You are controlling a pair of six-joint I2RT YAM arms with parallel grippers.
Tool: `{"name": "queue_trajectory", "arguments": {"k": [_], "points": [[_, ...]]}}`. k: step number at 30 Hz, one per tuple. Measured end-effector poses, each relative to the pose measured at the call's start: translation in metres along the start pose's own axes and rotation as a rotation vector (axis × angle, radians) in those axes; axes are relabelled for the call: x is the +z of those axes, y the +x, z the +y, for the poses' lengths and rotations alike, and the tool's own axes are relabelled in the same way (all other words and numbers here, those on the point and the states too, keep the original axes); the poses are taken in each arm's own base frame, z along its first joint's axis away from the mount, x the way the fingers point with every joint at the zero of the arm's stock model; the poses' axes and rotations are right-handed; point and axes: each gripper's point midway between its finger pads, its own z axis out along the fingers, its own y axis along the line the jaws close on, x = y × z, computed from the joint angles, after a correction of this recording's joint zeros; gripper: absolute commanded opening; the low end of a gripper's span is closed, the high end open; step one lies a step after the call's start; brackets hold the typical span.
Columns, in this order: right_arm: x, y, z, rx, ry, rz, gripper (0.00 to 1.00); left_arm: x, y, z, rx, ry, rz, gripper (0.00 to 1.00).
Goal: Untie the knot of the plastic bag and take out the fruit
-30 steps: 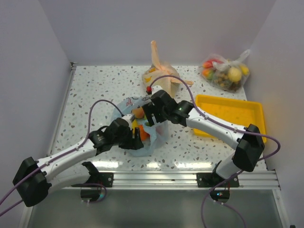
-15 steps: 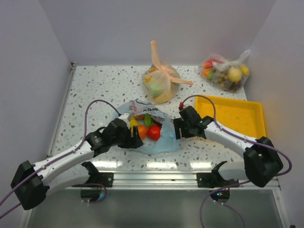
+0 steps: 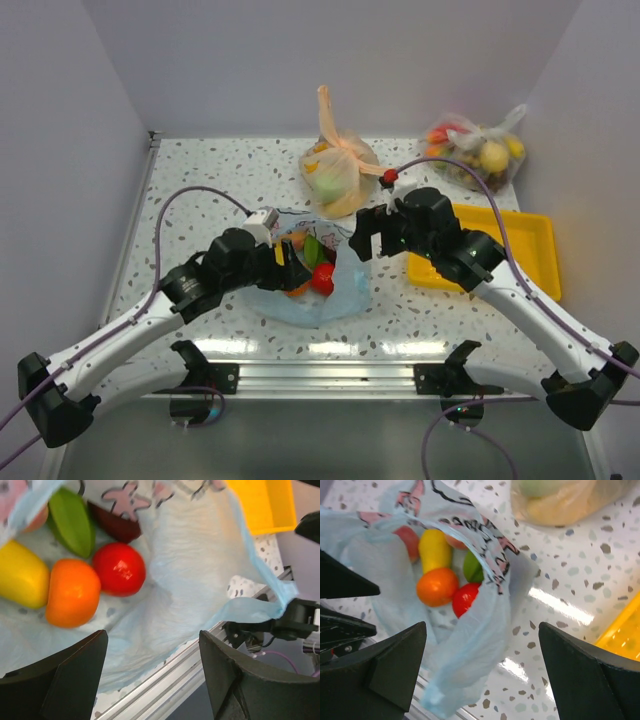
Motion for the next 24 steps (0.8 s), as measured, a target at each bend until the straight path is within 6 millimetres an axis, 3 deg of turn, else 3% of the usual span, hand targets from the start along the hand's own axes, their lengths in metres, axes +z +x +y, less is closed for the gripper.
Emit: {"name": "queue_trajectory", "arguments": {"k": [5,6,10,12,17,21,24], "points": [[-0.023,-0.036,0.035,-0.057,-0.099,-0.072,0.95,-0.018,-0.056,-0.038,0.058,0.033,-0.097,0.83],[-0.025,-0.04,0.043,-0.07,-0.119,-0.077,0.95,-0.022,-0.068,-0.042,0.071,0.021,-0.118,0.88],[-0.017,-0.045,0.077,-0.117,-0.206,-0.06,0.95,-0.035,-0.112,-0.041,0.111,-0.083,-0.22,0.96],[-0.005,-0.036,0.089,-0.131,-0.237,-0.024,0.95,-0.04,-0.129,-0.023,0.116,-0.157,-0.262,0.97],[0.038,0.001,0.114,-0.158,-0.273,0.1,0.96,-0.059,-0.159,0.066,0.064,-0.41,-0.335,1.0],[0.07,0.041,0.135,-0.19,-0.285,0.197,0.99,-0.071,-0.15,0.124,0.044,-0.558,-0.333,1.0],[0.091,0.068,0.139,-0.199,-0.261,0.243,0.99,-0.076,-0.13,0.159,0.029,-0.628,-0.338,1.0]]}}
